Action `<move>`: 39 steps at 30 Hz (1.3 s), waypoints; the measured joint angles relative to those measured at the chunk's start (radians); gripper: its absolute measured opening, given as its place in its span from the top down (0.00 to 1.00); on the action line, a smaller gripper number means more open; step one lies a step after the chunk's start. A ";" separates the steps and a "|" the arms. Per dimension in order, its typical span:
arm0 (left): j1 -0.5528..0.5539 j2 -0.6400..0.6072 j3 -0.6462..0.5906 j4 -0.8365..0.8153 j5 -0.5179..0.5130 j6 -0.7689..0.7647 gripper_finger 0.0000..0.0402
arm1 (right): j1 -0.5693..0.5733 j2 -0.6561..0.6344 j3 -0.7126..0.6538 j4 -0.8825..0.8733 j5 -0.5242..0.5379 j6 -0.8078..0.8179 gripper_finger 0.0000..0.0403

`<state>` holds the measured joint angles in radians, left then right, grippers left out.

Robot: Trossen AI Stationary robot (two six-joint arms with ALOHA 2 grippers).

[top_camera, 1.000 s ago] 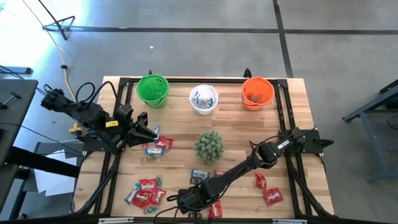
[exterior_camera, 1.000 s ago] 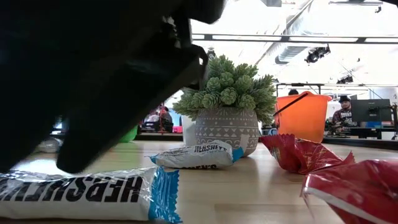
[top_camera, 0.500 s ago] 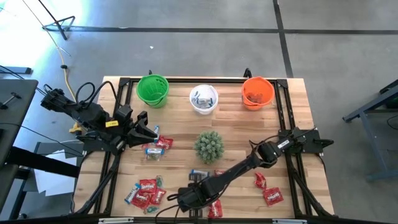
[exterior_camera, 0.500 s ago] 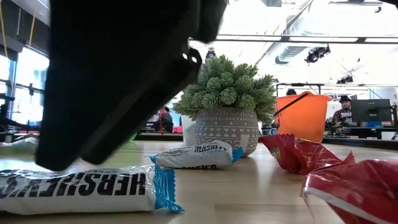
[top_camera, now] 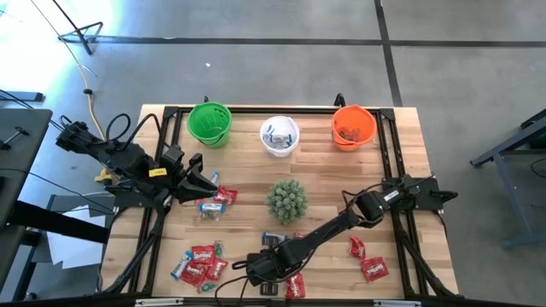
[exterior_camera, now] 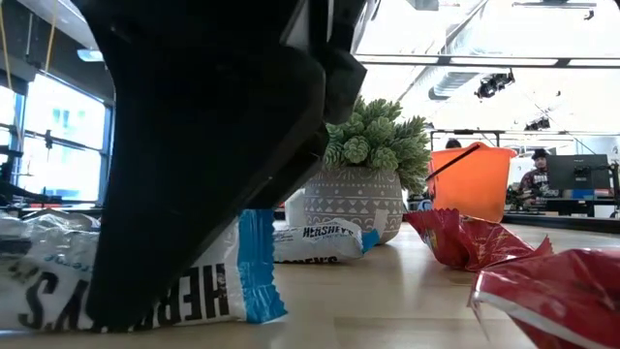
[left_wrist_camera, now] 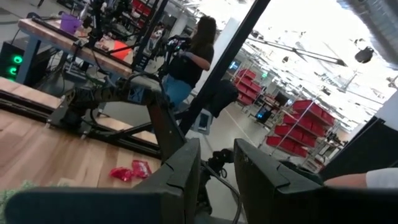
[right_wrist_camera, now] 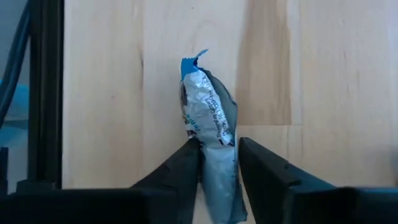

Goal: Sort candy
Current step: Put the white chocolate bars into the white bucket

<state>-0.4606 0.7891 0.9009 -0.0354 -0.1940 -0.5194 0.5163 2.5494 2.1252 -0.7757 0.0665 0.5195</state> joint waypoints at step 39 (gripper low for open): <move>0.000 -0.004 0.000 0.012 0.049 -0.002 0.80 | -0.257 -0.347 0.230 -0.378 0.332 -0.091 0.94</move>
<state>-0.4606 0.7849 0.9012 -0.0235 -0.1447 -0.5211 0.2598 2.2026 2.3550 -1.1537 0.3982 0.4284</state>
